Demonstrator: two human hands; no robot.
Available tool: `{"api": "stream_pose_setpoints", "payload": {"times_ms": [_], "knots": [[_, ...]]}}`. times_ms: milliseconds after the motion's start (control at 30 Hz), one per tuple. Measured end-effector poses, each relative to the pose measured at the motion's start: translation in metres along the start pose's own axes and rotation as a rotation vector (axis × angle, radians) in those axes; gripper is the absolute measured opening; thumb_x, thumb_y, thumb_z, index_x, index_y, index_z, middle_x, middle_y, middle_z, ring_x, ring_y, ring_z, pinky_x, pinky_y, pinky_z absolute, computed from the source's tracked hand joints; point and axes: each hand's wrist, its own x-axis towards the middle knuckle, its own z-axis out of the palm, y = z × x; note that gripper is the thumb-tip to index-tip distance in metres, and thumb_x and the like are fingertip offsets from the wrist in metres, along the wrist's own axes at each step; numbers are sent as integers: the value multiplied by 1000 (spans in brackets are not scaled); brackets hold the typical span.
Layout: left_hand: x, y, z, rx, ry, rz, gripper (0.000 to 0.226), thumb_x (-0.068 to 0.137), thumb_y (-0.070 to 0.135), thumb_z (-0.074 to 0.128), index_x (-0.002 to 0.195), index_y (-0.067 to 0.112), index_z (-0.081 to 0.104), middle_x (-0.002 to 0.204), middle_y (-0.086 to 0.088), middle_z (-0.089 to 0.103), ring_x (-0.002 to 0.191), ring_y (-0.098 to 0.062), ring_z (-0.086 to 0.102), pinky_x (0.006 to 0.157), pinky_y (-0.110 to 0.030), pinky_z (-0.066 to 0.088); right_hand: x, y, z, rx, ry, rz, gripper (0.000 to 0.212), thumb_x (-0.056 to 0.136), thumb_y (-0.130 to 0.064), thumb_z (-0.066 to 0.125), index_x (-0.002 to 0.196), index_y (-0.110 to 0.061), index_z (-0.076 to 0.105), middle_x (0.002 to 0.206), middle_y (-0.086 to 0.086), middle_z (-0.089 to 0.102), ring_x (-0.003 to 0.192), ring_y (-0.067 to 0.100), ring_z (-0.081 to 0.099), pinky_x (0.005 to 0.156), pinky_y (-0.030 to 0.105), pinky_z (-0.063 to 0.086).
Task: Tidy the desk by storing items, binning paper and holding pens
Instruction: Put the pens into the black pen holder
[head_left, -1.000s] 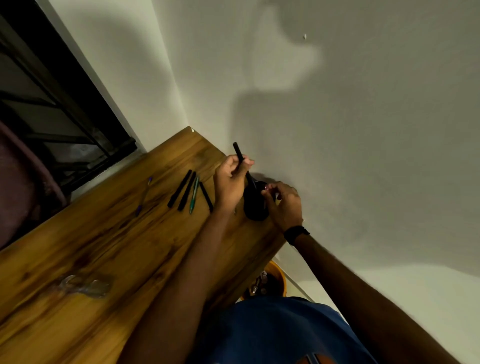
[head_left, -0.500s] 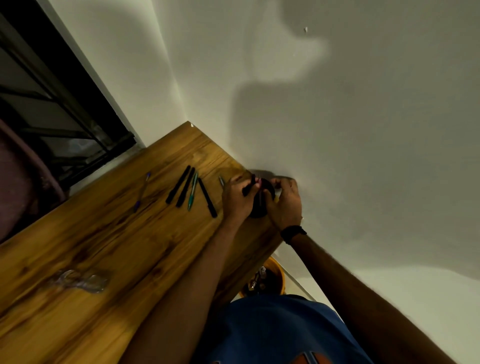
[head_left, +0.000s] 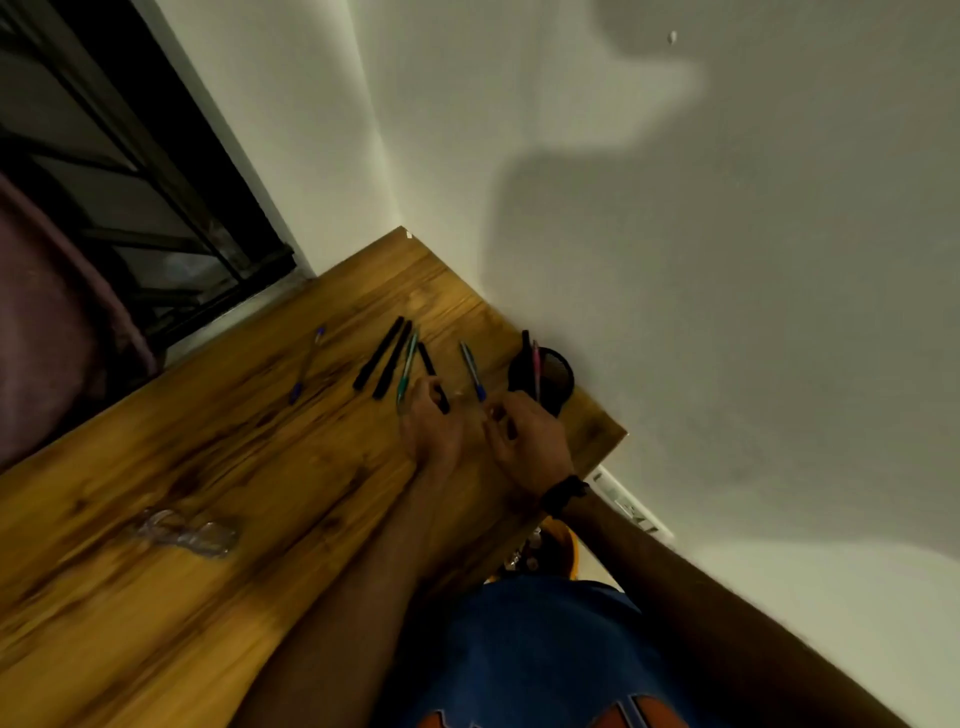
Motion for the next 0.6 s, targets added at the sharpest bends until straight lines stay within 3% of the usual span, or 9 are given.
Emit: {"api": "stream_pose_setpoints", "payload": {"times_ms": [100,200,300,433,600], "knots": [[3,-22,-4,186,-27,-5,35,83,35,70,113,19,61,112,-4,66,105,-23,61,85,-40,52,2,-6,17,-91,-238,39,36,95,-25,51,131,-19,50,131,6,50,95,29,61,72,44,55],[7,-24,-5,282,-72,3,39,82,39,70,114,19,60,117,-7,60,109,-27,57,87,-39,48,13,-13,27,-195,-370,86,46,94,-16,50,138,-18,38,145,9,35,99,35,60,74,46,54],[13,-13,-7,388,-98,-19,35,84,37,68,111,16,60,119,-9,57,111,-29,56,89,-40,47,29,-19,32,-232,-446,181,55,98,-21,46,148,-18,25,157,12,20,107,37,58,74,41,49],[8,-18,-14,383,-81,-49,23,89,26,60,109,14,59,120,-10,57,113,-30,54,90,-43,47,44,-10,48,-313,-474,221,65,97,-19,46,153,-19,14,158,16,13,101,38,60,64,39,47],[-8,-45,-22,439,-51,-56,39,98,36,47,126,10,53,132,-11,52,120,-29,49,95,-44,39,34,-2,58,-468,-475,184,52,101,-12,37,151,-14,22,155,13,25,111,36,56,80,44,52]]}}
